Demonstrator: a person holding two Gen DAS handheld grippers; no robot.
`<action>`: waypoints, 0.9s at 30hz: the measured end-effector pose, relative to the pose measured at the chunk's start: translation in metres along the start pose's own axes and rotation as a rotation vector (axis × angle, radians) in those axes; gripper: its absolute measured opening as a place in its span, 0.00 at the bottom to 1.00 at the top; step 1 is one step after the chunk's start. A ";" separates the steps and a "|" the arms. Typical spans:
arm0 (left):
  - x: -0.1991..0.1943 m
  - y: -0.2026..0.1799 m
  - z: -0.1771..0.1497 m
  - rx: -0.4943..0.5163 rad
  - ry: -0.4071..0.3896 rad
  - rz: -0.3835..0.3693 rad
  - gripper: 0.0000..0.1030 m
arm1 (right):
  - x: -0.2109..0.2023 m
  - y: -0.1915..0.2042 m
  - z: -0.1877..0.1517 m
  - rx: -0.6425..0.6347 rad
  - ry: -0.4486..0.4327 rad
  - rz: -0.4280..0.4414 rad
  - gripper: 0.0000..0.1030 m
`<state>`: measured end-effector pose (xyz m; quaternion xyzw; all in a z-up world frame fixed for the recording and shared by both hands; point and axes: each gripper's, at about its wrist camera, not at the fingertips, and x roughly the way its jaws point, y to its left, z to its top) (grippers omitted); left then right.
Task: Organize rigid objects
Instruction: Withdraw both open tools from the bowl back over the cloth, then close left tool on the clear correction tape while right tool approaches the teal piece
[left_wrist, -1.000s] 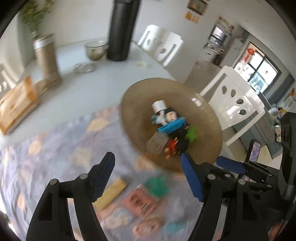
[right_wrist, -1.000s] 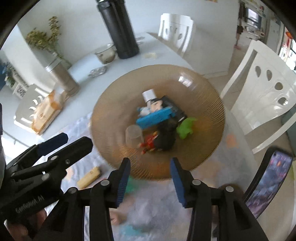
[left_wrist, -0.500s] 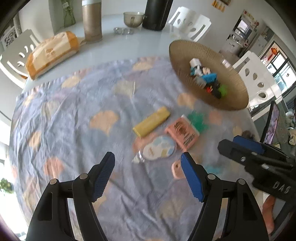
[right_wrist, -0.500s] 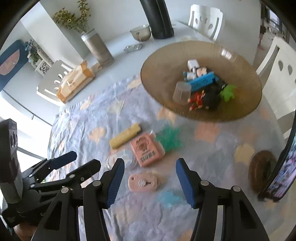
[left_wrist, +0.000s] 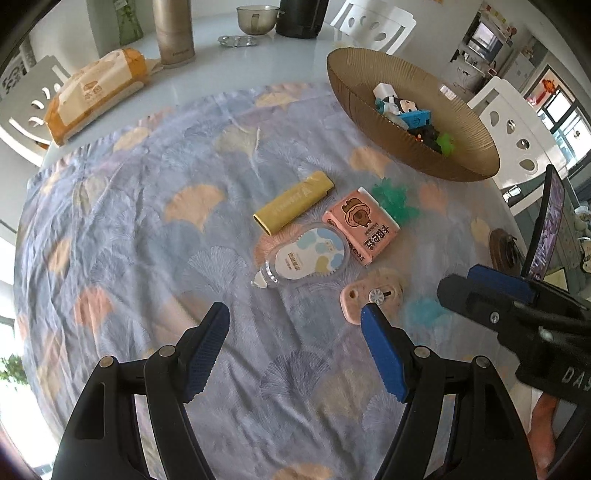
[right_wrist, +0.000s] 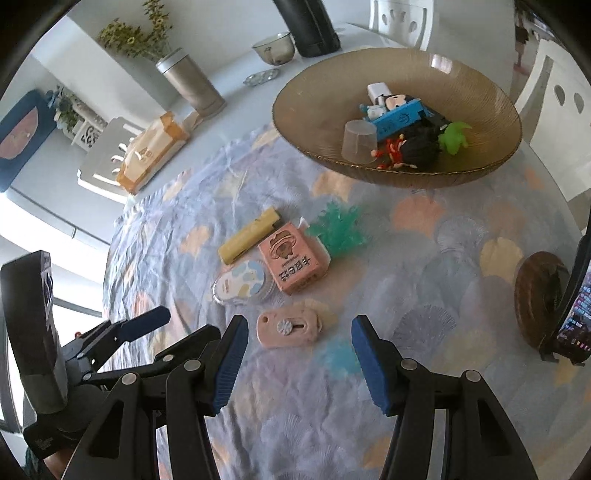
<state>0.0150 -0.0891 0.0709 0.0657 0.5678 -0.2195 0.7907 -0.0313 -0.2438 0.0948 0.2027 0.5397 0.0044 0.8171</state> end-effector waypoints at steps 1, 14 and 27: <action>0.000 0.000 0.001 -0.002 0.000 -0.001 0.70 | -0.001 0.000 0.000 -0.005 0.002 0.004 0.55; 0.017 0.004 -0.006 0.076 0.066 -0.030 0.70 | -0.002 -0.050 -0.020 0.071 0.083 -0.011 0.56; 0.034 0.003 0.025 0.244 0.090 -0.025 0.70 | 0.046 0.011 -0.022 -0.181 0.208 -0.005 0.66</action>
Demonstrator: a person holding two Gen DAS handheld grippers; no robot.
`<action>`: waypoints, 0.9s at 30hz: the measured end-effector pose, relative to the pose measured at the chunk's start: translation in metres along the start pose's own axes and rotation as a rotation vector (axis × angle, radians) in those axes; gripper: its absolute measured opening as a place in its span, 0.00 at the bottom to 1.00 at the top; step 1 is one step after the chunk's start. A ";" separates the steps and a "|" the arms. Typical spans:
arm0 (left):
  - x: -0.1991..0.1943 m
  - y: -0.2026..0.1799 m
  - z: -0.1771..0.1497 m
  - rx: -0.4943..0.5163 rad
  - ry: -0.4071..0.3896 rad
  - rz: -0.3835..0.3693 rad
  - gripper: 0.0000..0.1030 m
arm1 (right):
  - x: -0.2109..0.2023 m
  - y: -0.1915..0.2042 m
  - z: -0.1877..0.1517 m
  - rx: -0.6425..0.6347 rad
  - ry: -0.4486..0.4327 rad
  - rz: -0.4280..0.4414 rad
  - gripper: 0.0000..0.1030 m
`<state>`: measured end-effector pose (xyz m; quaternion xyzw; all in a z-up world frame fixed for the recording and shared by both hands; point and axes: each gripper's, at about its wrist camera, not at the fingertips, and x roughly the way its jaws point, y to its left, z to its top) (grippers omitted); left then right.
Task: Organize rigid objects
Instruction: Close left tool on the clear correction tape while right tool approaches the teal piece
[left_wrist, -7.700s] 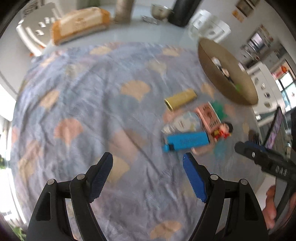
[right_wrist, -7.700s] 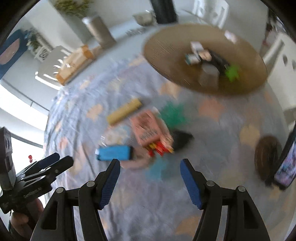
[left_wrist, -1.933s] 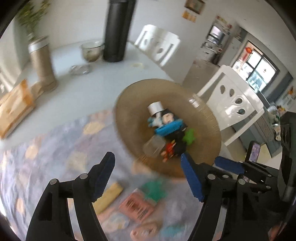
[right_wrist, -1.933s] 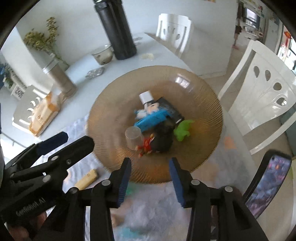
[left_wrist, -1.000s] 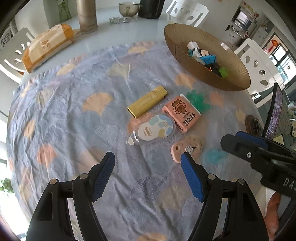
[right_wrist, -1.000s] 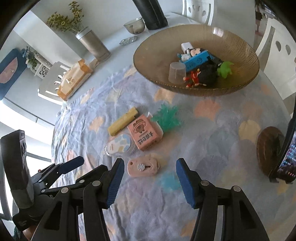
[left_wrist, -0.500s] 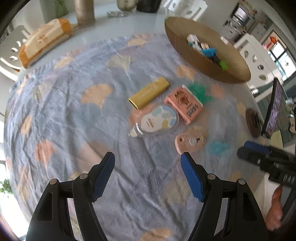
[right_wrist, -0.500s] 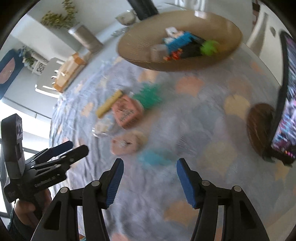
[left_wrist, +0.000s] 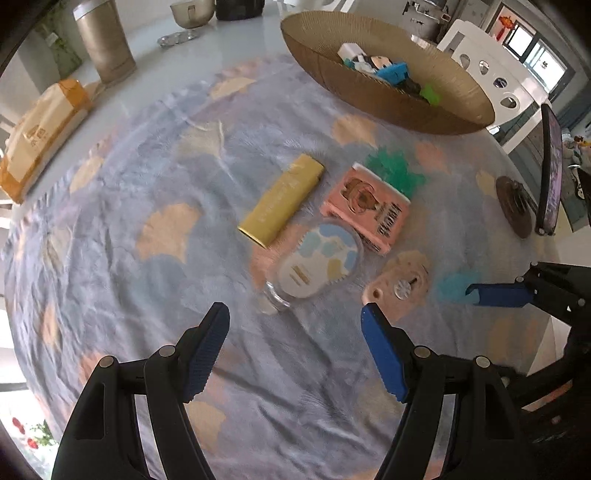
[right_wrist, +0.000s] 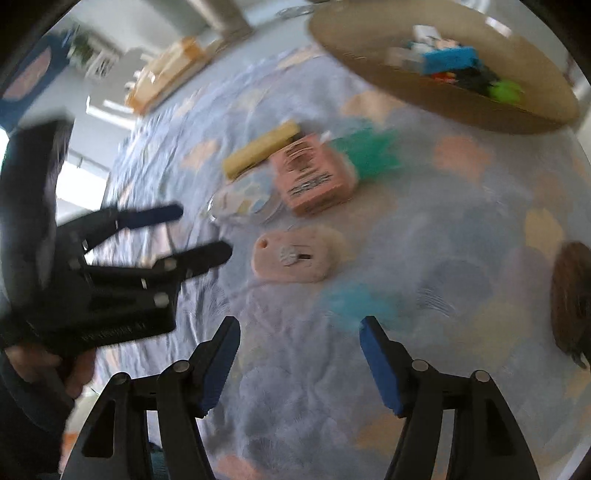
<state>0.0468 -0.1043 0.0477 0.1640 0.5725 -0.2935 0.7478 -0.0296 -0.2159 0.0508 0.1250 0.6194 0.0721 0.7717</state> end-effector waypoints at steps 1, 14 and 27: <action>-0.001 0.003 0.001 -0.003 -0.001 -0.007 0.70 | 0.001 0.004 0.002 -0.029 -0.012 -0.028 0.66; 0.016 0.026 0.002 -0.008 0.066 -0.102 0.70 | 0.025 0.015 0.029 -0.262 -0.043 -0.163 0.83; 0.032 0.013 0.026 0.033 0.050 -0.133 0.70 | 0.010 -0.001 0.027 -0.262 -0.008 -0.053 0.83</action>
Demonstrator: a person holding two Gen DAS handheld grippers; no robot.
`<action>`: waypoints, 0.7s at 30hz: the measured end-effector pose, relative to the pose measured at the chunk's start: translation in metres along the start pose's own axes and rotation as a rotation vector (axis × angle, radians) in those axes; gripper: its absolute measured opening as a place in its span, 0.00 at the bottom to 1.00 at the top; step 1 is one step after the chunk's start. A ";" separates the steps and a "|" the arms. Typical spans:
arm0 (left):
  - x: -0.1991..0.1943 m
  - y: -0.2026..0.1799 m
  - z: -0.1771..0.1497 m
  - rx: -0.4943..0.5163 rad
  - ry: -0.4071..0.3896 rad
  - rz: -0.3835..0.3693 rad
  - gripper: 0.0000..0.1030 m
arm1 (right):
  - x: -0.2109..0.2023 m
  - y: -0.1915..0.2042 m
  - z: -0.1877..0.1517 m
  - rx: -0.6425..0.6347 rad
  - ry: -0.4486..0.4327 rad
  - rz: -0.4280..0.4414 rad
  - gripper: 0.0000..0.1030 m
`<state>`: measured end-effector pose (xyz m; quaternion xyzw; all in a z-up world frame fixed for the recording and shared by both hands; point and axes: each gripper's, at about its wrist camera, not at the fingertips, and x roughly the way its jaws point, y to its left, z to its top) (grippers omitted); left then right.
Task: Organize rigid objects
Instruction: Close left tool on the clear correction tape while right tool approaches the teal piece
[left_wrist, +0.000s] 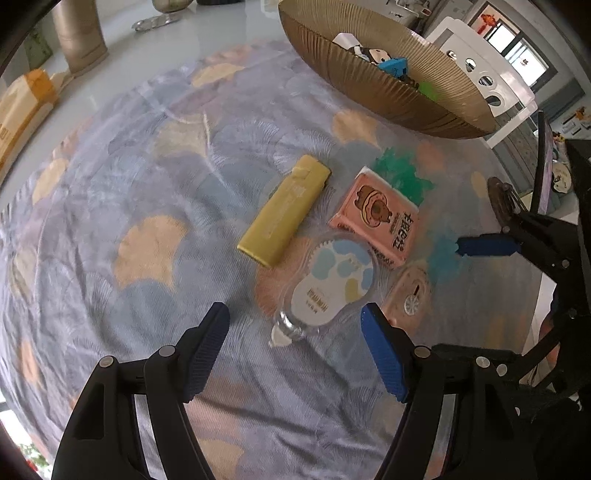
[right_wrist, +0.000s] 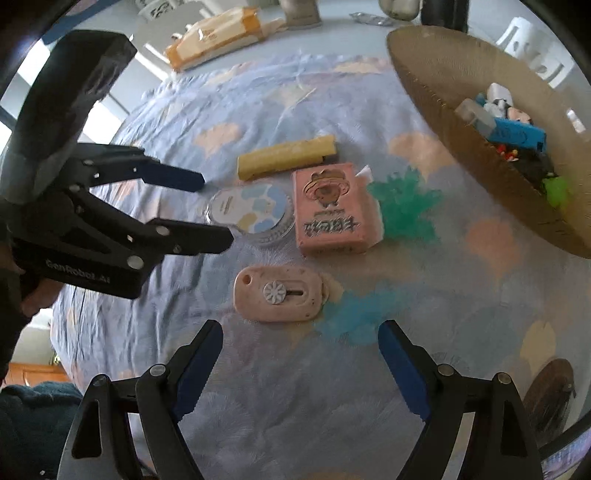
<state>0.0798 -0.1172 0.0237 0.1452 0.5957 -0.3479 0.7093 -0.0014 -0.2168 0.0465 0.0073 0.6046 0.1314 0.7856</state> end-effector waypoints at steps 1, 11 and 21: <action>0.001 0.000 0.001 0.002 -0.001 -0.001 0.70 | -0.002 0.001 0.002 -0.010 -0.013 -0.014 0.83; -0.001 0.001 -0.003 0.002 -0.007 -0.007 0.70 | 0.009 0.018 0.034 -0.160 0.008 0.076 0.85; -0.004 0.005 -0.006 0.007 -0.021 -0.008 0.70 | 0.014 0.031 0.028 -0.251 0.047 0.115 0.85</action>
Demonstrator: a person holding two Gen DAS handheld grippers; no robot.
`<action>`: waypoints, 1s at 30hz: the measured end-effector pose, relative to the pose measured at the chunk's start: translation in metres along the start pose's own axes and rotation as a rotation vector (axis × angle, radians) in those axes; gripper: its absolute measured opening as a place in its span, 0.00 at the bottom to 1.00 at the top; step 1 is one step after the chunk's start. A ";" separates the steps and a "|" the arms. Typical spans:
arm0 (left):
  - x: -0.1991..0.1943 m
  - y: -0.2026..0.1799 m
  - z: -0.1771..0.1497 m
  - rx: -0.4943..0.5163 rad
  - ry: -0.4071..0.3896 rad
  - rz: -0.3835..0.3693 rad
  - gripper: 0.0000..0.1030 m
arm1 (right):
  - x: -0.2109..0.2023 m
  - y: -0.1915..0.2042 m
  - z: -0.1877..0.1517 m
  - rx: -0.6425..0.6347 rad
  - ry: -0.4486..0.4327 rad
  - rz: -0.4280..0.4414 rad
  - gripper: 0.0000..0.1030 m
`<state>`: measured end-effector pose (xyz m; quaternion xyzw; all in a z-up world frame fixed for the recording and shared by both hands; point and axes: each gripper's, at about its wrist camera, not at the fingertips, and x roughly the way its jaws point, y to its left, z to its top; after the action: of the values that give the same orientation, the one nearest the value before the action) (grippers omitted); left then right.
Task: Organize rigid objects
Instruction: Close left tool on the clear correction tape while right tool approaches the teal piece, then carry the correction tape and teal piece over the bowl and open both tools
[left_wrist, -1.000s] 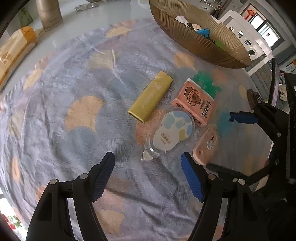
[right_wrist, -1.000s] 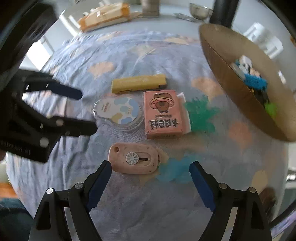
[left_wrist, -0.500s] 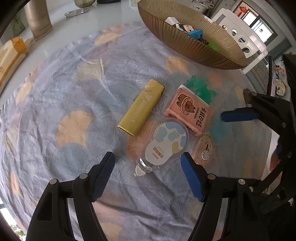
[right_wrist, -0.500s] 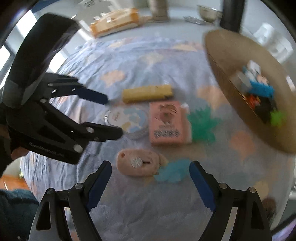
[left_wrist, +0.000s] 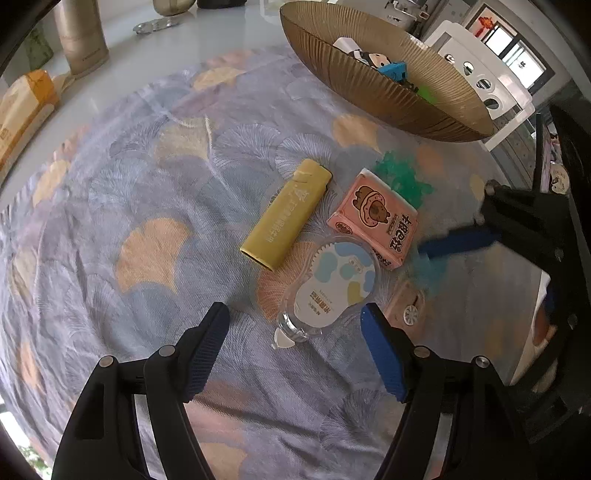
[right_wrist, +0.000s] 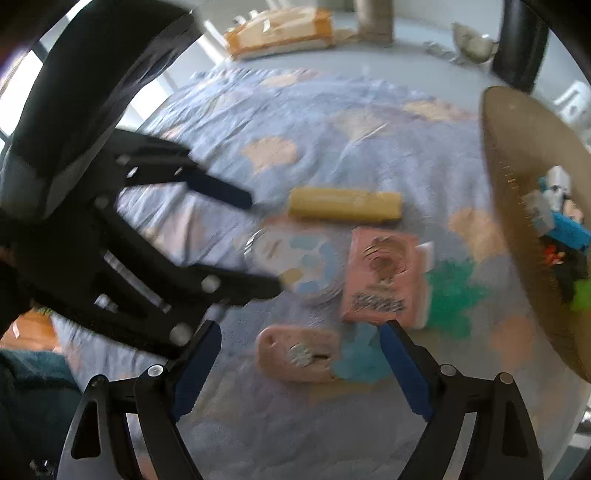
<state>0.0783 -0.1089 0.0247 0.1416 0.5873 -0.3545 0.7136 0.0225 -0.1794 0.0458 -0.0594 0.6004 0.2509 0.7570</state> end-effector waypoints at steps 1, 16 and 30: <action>-0.001 0.000 -0.001 0.009 -0.002 -0.001 0.70 | -0.002 0.004 -0.006 -0.008 0.007 0.009 0.85; 0.009 -0.040 0.011 0.182 -0.039 0.041 0.55 | -0.017 0.007 -0.035 0.139 -0.101 -0.032 0.73; -0.020 0.010 -0.046 -0.056 -0.072 0.031 0.45 | -0.019 -0.033 -0.055 0.340 -0.122 -0.005 0.71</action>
<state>0.0499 -0.0661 0.0286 0.1177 0.5687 -0.3317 0.7434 -0.0135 -0.2355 0.0418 0.0833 0.5868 0.1472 0.7919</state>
